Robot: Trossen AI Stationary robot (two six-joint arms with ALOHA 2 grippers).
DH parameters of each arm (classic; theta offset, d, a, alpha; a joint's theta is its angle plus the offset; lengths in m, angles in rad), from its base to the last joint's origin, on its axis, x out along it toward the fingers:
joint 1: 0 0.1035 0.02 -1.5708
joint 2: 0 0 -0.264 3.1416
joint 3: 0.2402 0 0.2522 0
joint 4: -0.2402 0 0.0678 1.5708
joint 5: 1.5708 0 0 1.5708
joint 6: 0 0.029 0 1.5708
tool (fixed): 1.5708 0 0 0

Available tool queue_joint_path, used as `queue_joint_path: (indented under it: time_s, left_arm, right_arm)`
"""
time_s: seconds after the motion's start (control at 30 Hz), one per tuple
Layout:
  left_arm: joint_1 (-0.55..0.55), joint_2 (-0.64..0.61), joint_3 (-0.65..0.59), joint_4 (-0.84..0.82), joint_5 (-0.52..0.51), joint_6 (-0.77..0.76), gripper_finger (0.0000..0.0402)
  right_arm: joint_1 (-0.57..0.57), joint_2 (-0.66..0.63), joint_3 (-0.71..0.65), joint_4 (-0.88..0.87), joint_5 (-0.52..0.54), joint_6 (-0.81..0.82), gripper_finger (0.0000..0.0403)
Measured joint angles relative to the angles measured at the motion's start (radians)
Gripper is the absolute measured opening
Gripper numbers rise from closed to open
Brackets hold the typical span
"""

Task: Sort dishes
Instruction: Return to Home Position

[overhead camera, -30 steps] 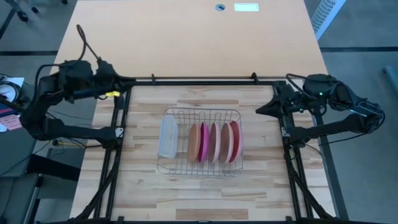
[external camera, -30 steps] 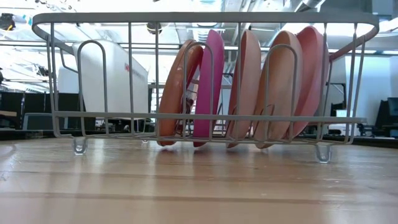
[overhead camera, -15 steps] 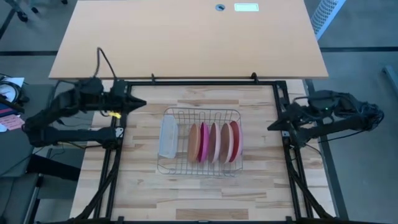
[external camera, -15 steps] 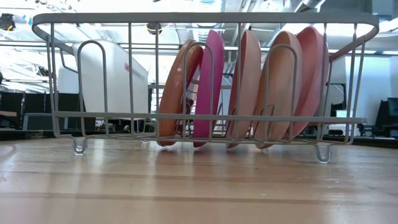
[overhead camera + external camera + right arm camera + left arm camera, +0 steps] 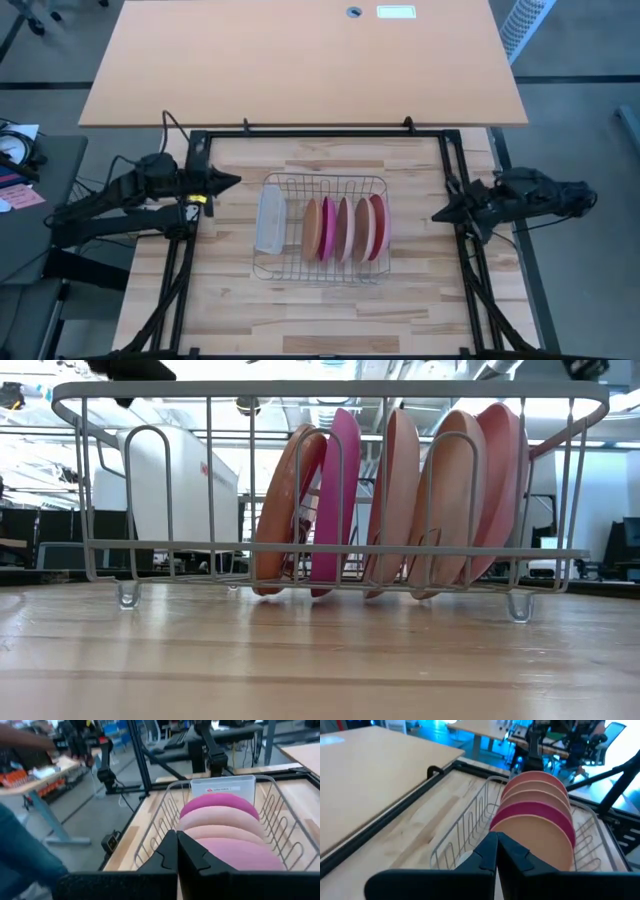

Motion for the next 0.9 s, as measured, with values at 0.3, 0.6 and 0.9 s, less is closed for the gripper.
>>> queue_joint_path:
  time_s: [0.3, 0.6, 0.9]
  left_arm:
    - [0.0, -0.118, -0.218, 0.15, -0.002, -0.006, 0.0]
    - [0.0, -0.233, -0.375, 0.227, -0.001, -0.006, 0.0]
    - [0.0, -0.33, -0.514, 0.28, -0.002, -0.026, 0.0]
  right_arm:
    - [0.0, -0.134, -0.282, 0.206, 0.027, 0.01, 0.0]
    - [0.0, -0.162, -0.446, 0.433, 0.078, -0.005, 0.0]
    - [0.001, -0.163, -0.606, 0.605, 0.078, -0.007, 0.0]
